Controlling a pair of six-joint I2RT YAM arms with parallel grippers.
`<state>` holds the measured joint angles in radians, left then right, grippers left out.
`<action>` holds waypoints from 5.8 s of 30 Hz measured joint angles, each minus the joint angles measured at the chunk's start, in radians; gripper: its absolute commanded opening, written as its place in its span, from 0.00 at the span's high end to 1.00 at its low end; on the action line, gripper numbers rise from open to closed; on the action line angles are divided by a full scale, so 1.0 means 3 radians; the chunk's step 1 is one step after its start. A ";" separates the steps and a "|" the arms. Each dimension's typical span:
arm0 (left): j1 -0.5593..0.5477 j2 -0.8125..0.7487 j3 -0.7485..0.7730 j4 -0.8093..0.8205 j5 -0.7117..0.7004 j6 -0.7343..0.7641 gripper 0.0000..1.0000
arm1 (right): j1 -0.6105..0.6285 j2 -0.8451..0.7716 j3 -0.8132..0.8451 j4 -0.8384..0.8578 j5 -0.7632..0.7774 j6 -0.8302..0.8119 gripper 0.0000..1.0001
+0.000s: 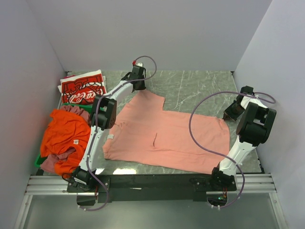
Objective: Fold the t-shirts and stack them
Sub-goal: Fold the tshirt
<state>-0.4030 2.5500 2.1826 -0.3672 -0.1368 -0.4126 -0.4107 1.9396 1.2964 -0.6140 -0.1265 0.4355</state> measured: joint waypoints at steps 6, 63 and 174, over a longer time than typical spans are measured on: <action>-0.0051 0.0000 -0.0001 -0.0027 -0.0067 0.0031 1.00 | 0.0000 0.0000 -0.0006 0.0003 -0.0029 -0.0006 0.98; 0.0284 -0.0586 -0.0408 0.0587 0.0629 0.0070 1.00 | 0.0031 0.0217 0.1167 -0.0516 -0.0188 -0.0099 0.99; 0.0112 -0.2742 -0.3904 0.0116 0.0674 -0.0657 0.47 | 0.0935 -0.1499 -0.1587 -0.0084 0.0047 0.0309 0.52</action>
<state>-0.3695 1.7275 1.0115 -0.3325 0.0654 -0.6098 -0.1303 1.4899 0.8204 -0.6392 -0.1123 0.5282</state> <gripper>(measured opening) 0.527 0.485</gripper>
